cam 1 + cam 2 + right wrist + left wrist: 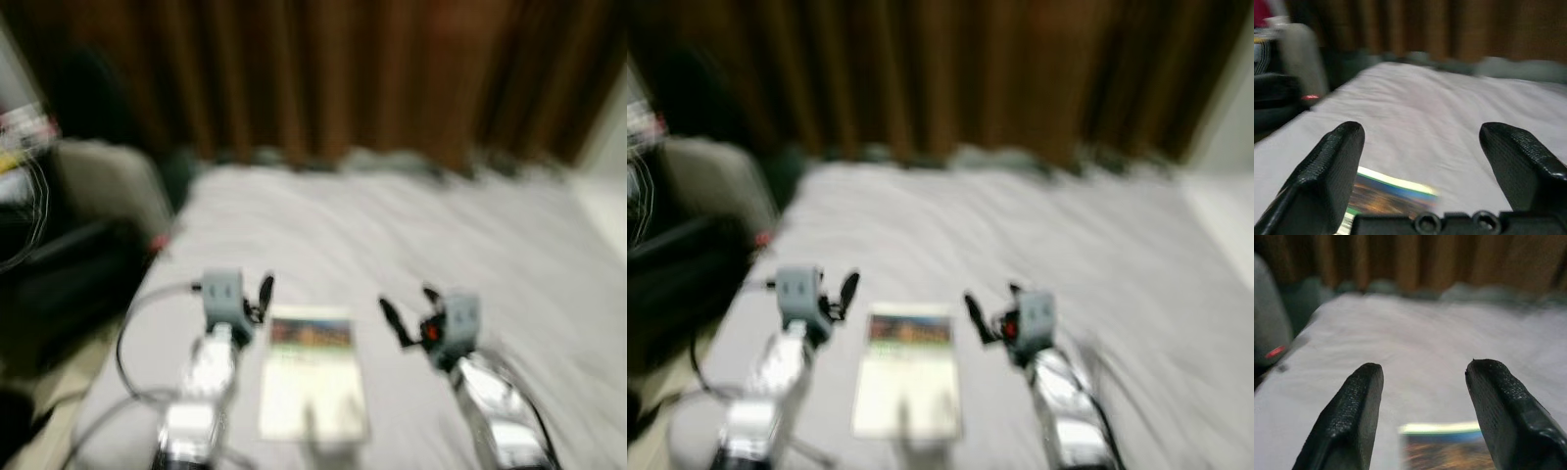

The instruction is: Clean up the room

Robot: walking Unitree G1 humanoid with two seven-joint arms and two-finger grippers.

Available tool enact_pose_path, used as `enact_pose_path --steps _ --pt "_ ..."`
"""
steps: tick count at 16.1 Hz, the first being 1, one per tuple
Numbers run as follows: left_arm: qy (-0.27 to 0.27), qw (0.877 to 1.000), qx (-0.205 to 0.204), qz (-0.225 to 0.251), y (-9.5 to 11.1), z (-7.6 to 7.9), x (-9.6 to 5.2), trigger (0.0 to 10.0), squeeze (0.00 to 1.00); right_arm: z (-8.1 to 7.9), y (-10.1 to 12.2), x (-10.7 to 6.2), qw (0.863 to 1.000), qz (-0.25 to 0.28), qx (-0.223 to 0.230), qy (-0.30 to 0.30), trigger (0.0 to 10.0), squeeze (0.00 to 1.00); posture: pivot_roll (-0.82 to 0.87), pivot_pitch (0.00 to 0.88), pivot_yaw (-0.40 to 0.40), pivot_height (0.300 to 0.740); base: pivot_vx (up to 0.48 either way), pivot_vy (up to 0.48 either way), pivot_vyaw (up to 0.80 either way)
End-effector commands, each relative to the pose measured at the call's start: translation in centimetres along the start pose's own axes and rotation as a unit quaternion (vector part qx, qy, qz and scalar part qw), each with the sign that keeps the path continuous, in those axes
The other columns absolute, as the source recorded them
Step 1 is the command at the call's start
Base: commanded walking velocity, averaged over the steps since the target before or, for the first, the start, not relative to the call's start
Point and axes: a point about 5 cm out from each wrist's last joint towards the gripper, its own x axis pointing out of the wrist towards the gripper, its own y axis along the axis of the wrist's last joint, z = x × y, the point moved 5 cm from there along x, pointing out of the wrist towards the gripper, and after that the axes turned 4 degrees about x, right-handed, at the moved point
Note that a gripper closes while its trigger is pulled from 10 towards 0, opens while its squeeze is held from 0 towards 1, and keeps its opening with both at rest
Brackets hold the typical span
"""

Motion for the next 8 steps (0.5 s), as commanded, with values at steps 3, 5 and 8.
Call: enact_pose_path --steps 3,5,8 --pt "-0.001 0.994 -0.038 -0.098 -4.5 -1.1 1.4 10.0 0.0 -0.6 -1.2 -2.4 0.999 -0.034 -0.009 0.016 10.0 0.0 -0.02 0.197 -0.048 0.74 0.0 0.0 0.0" --pt "0.012 0.989 -0.06 -0.134 -6.1 -1.8 1.8 10.0 0.0 -0.9 -1.5 -4.5 0.998 -0.059 -0.026 0.027 10.0 0.0 -0.1 0.343 -0.085 0.74 0.0 0.0 0.0" --pt "0.086 0.987 -0.091 -0.099 -4.5 -5.8 2.5 10.0 0.0 -1.1 -0.3 -7.8 0.994 -0.079 -0.059 0.045 10.0 0.0 -0.29 0.548 -0.17 0.74 0.0 0.0 0.0"
